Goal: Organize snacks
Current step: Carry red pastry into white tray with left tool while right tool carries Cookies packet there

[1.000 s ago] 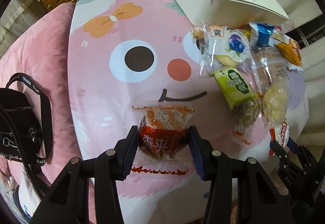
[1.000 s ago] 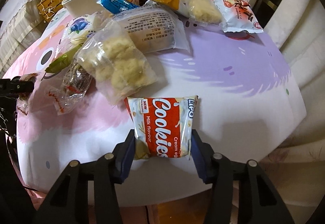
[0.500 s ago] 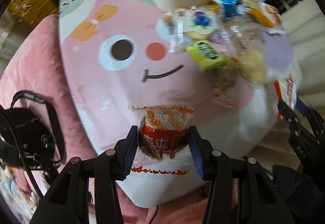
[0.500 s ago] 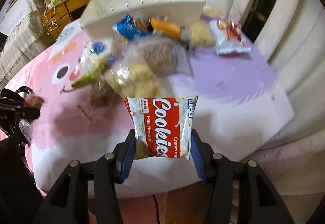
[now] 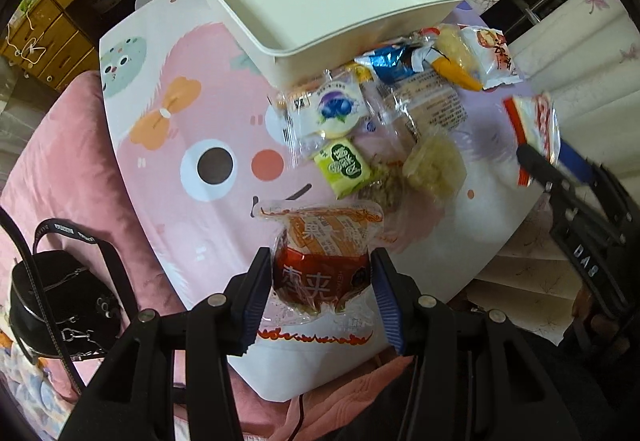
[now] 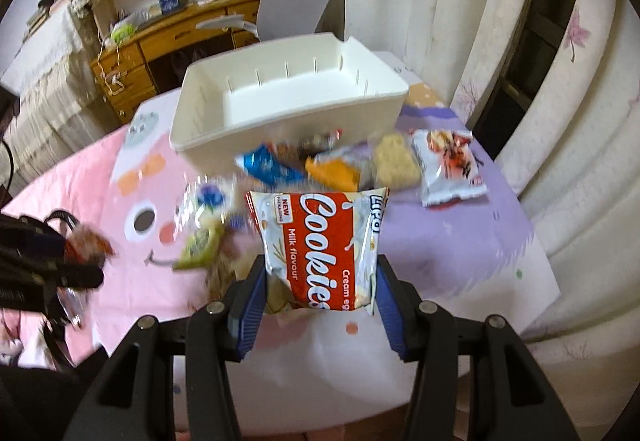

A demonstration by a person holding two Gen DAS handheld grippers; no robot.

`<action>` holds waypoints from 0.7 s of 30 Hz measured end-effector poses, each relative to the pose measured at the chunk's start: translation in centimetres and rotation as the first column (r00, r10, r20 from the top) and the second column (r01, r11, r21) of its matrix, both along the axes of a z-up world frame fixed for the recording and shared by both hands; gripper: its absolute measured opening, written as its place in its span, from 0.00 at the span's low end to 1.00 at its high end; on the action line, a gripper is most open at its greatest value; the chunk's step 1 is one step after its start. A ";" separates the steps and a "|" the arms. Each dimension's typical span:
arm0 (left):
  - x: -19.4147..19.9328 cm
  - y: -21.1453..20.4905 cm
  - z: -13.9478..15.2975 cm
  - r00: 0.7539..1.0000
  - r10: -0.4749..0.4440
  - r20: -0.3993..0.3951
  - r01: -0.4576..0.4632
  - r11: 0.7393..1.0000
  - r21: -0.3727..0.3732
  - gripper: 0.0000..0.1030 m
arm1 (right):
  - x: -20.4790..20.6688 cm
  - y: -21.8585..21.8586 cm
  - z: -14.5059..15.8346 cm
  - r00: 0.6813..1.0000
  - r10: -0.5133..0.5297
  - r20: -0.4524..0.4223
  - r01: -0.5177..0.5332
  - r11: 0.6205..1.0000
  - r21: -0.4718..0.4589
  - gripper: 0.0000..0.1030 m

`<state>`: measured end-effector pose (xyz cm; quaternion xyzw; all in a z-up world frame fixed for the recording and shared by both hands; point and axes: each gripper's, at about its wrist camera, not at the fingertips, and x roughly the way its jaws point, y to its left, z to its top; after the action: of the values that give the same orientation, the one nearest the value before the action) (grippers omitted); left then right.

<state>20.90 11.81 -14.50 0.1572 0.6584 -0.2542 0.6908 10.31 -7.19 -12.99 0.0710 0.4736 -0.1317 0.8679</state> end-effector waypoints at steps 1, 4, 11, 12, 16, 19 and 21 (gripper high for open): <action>0.3 -0.2 0.2 1.000 0.004 0.001 -0.004 1.000 0.001 0.47 | 0.7 -0.4 0.5 1.000 0.009 0.011 -0.009 1.000 -0.004 0.50; 1.2 -1.2 1.1 1.000 0.023 0.009 -0.023 1.000 -0.001 0.47 | 2.3 -1.3 1.5 0.999 0.033 0.032 -0.033 0.999 -0.016 0.50; 3.9 -3.9 3.4 0.997 0.063 0.041 -0.062 0.998 -0.016 0.47 | 6.8 -4.1 3.6 0.992 0.094 0.083 -0.094 0.996 -0.007 0.50; 4.3 -4.3 3.7 0.996 0.072 0.047 -0.072 0.997 -0.020 0.47 | 7.4 -4.5 3.8 0.990 0.106 0.087 -0.106 0.994 -0.012 0.50; 6.0 -5.6 4.8 0.989 0.124 0.078 -0.122 0.992 -0.025 0.47 | 9.9 -6.1 4.2 0.982 0.155 0.110 -0.151 0.988 -0.043 0.50; 7.2 -6.4 5.3 0.982 0.163 0.094 -0.161 0.986 -0.032 0.47 | 11.5 -7.5 4.2 0.976 0.179 0.125 -0.176 0.984 -0.035 0.50; 8.1 -6.8 5.4 0.976 0.189 0.107 -0.185 0.982 -0.040 0.47 | 12.4 -8.3 4.2 0.972 0.193 0.135 -0.190 0.981 -0.031 0.50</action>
<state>28.97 5.05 -9.05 0.0979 0.6273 -0.1889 0.7491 22.72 -15.50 -8.77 0.0260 0.4162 -0.0465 0.9077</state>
